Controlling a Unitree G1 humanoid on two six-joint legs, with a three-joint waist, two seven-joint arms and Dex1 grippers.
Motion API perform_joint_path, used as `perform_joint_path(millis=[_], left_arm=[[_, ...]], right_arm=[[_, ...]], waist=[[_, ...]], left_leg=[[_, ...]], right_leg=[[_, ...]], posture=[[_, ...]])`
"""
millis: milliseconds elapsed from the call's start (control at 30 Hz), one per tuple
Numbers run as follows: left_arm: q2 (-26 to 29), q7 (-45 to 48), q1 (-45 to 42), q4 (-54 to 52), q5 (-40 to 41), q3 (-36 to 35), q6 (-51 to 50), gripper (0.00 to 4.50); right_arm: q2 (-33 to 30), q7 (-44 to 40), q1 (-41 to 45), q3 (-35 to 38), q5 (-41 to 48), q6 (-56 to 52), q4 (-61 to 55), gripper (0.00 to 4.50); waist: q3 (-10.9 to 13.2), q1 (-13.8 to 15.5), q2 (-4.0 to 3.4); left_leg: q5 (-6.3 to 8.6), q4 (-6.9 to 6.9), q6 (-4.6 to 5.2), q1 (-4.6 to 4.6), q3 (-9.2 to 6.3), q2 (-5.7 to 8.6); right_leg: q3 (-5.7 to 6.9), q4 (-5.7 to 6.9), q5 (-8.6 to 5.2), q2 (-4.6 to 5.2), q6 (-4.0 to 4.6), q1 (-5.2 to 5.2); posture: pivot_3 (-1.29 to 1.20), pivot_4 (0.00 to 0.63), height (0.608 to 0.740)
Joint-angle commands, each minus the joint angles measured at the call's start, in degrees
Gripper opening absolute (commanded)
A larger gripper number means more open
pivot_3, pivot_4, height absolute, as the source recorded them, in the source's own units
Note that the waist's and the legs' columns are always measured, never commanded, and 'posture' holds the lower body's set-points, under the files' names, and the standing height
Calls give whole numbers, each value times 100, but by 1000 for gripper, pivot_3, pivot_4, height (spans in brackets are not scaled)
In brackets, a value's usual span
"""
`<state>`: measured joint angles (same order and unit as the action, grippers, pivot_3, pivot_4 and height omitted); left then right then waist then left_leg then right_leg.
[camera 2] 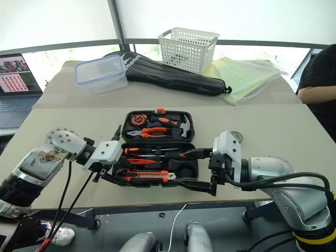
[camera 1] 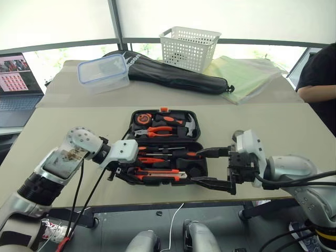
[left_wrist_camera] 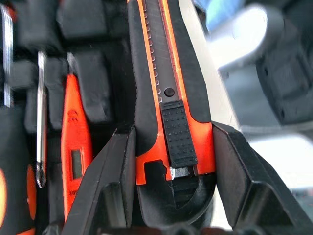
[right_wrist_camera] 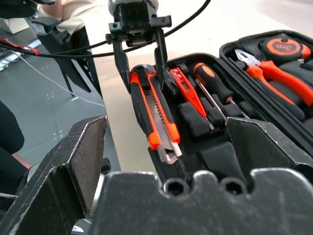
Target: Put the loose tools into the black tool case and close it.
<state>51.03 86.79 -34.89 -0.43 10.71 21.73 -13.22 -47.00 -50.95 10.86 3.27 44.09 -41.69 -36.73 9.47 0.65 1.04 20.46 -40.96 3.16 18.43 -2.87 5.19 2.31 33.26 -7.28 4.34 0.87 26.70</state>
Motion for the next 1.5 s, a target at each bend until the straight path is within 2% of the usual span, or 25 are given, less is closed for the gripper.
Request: perform_joint_path(millis=[33,67,100,233,367,500,800,1033,1133,1333,1500], left_arm=[[-192,90,-332,262,-127,-39,176,1752],[-250,134,-382,265,-77,-62,78,2753],[-299,168,-420,242,-15,-89,-58,2908],[-310,338,-408,-10,192,-208,-412,4451],[-305,261,-380,-219,395,-387,-752,4451],[-391,29,-352,-34,251,-487,-469,3391],[-586,-90,-83,169,141,-418,254,144],[-651,-323,84,312,-554,-47,679,52],[-806,-737,65,768,-1081,115,1219,52],[-844,-679,239,1030,-1093,173,1553,52],[-884,-739,410,1147,-1158,260,1582,52]], right_arm=[[-62,105,38,218,105,14,-235,4500],[-60,129,42,224,123,2,-243,4500],[-56,158,43,217,136,-10,-266,4500],[-35,275,68,173,204,-78,-353,4500],[-60,308,107,134,235,-96,-339,4500],[-87,272,135,107,215,-75,-261,4500],[-117,160,114,48,133,28,-192,4500],[-85,145,94,15,25,65,-152,4500],[-62,117,27,17,-34,93,-145,4500],[-99,60,-186,93,-44,155,-194,4500],[-93,62,-246,92,-73,181,-214,4500]], waist=[[0,0,0],[0,1,0],[0,2,1],[0,-10,1],[0,-3,1],[0,0,1],[0,1,1],[-1,4,1],[-6,39,-1],[-27,128,-4],[-70,130,-51]], left_leg=[[1,-3,2,2,-1,0],[2,-4,4,2,1,0],[2,-4,5,2,0,0],[2,-4,6,3,-1,-1],[2,-5,6,3,-1,-2],[2,-8,6,2,-1,-2],[2,-8,6,1,-1,-1],[2,-8,6,1,-1,-1],[3,-7,9,-19,-5,-2],[6,-14,26,-40,-5,-1],[5,-8,23,-49,-3,-2]], right_leg=[[1,-1,1,0,-1,0],[-1,-1,1,1,-2,0],[-2,-2,2,2,-3,-1],[-1,-3,2,0,-3,0],[-2,-1,2,-1,-3,0],[-2,0,2,-1,-4,-1],[-2,-1,2,0,-3,-2],[-2,-1,2,1,-3,-3],[-1,-3,3,5,-5,-29],[-6,-8,5,6,-19,-59],[-11,-6,4,3,-19,-59]], posture=[[0,150,740],[0,150,740],[0,150,740],[0,150,740],[0,150,740],[0,150,740],[0,150,740],[0,150,740],[0,150,740],[0,150,740],[0,150,740]])
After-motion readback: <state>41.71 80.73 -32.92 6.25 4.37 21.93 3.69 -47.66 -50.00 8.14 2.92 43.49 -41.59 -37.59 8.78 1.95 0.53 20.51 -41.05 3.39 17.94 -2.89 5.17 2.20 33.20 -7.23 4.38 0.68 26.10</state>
